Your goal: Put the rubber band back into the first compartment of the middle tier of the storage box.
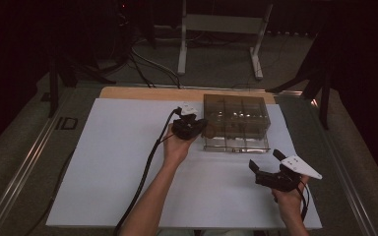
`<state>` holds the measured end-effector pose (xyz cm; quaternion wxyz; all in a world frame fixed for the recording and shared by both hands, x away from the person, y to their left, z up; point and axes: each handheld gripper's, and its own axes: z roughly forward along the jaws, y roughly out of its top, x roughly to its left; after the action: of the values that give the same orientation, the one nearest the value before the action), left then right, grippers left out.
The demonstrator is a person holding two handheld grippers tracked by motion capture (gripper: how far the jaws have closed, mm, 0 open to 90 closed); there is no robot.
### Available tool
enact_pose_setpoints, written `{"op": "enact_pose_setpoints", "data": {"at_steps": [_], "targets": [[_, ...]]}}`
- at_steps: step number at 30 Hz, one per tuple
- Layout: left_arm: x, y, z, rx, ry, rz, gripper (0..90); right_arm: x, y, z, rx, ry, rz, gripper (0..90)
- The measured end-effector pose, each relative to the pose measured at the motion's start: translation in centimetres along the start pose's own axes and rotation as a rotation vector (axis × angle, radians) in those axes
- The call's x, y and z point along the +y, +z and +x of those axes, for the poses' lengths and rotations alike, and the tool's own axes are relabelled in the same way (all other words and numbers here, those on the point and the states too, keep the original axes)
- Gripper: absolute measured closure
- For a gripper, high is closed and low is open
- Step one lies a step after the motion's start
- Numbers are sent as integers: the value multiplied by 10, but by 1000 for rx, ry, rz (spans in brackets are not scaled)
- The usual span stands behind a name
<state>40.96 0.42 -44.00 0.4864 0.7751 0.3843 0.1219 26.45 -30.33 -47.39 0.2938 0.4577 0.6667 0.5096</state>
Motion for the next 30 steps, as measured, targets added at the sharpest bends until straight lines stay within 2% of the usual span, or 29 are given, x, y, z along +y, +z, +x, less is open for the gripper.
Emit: {"op": "enact_pose_setpoints", "data": {"at_steps": [30], "targets": [[-3, 19, -14, -2, 32, 43, 874, 0, -1, 0, -3, -2, 0, 0]]}}
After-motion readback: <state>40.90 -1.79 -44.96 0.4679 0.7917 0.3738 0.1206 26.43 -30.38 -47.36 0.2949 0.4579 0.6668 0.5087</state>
